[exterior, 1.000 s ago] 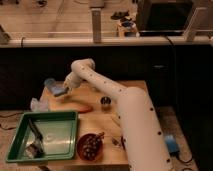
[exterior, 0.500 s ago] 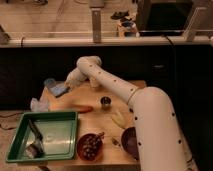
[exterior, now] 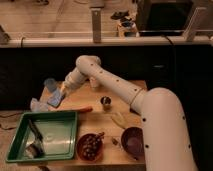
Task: Place sponge in tray
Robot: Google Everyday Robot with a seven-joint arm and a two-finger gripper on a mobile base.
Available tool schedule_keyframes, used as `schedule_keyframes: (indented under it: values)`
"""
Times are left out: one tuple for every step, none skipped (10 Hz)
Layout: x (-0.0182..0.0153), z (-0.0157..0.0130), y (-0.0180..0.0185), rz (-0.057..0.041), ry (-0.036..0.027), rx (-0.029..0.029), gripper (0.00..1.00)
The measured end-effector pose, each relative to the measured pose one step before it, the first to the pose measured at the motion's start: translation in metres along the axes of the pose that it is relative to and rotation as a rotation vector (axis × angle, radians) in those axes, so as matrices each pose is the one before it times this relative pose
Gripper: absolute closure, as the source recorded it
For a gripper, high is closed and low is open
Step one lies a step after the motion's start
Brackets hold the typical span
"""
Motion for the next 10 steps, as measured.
schedule_keyframes:
  values:
    - [-0.00808, 0.00414, -0.00898, -0.08026, -0.0331, 0.01831, 1.0]
    - [-0.00457, 0.00916, -0.0125, -0.06914, -0.04144, 0.00942, 1.0]
    - [-0.00403, 0.01467, -0.01528, -0.03679, -0.04853, -0.00046, 1.0]
    - [-0.00169, 0.0087, -0.00849, -0.0134, -0.02536, 0.00007, 1.0]
    - [-0.00222, 0.00523, -0.00446, -0.01083, -0.02221, 0.00439, 1.0]
    - [-0.00539, 0.00388, -0.00415, -0.00937, -0.01975, 0.00385, 1.0]
    - [-0.00646, 0.00493, -0.00405, -0.00659, -0.01853, 0.0054, 1.0]
    - [-0.00406, 0.00208, -0.00224, -0.00274, -0.00788, 0.00543, 1.0]
    - [-0.00845, 0.00371, -0.00298, 0.00253, -0.01507, 0.00781, 1.0]
    - [-0.00515, 0.00189, -0.00112, 0.00973, -0.01145, 0.00196, 1.0]
